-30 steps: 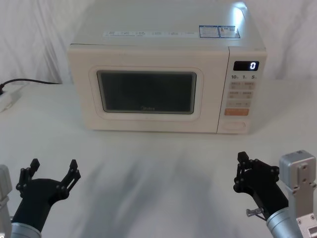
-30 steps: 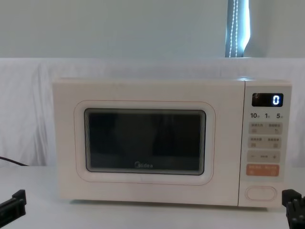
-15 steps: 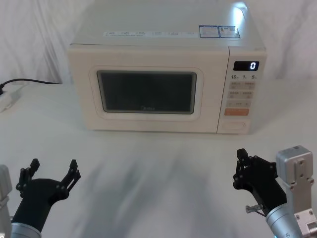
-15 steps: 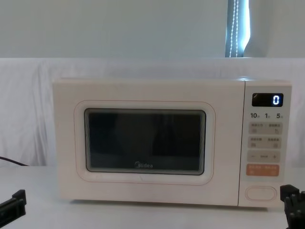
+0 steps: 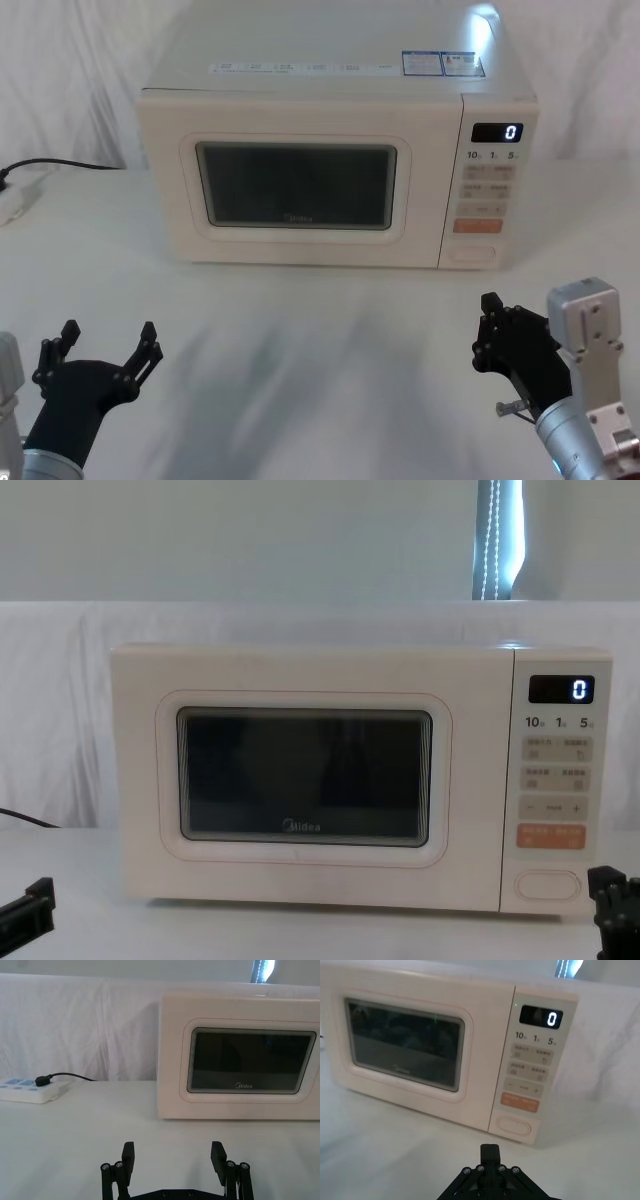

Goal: Press the button to open the microwave door with one hand; close the microwave door with the other hand.

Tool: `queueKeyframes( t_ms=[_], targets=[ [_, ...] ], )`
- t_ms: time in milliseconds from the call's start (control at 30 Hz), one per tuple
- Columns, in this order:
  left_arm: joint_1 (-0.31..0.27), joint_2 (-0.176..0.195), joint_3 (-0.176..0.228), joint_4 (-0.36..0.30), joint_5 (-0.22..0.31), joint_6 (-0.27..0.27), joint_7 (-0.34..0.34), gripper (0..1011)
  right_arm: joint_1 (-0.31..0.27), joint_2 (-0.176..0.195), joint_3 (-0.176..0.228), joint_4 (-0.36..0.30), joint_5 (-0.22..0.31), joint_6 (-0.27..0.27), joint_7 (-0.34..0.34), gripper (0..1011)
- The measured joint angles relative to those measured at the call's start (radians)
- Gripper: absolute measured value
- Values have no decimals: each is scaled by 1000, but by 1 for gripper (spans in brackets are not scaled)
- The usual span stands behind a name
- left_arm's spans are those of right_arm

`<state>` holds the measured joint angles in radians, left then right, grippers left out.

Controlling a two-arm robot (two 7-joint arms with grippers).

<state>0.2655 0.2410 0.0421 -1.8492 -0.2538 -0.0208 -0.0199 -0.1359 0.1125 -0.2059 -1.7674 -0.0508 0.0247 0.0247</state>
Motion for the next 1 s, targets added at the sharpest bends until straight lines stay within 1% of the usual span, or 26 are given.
queueKeyframes(
  t_ms=[133,267,467,633,1000],
  targets=[
    [0,0,0,0,0,0,0,1001,23,-17,9,24,-18,22,2,0],
    [0,0,0,0,0,0,0,1001,39,-27,13,41,-28,30,6,0],
    [0,0,0,0,0,0,0,1001,91,-46,14,94,-50,50,24,0],
    [0,0,0,0,0,0,0,1001,133,-56,12,144,-66,54,32,0],
    [0,0,0,0,0,0,0,1001,202,-74,18,232,-84,52,34,0]
  ],
)
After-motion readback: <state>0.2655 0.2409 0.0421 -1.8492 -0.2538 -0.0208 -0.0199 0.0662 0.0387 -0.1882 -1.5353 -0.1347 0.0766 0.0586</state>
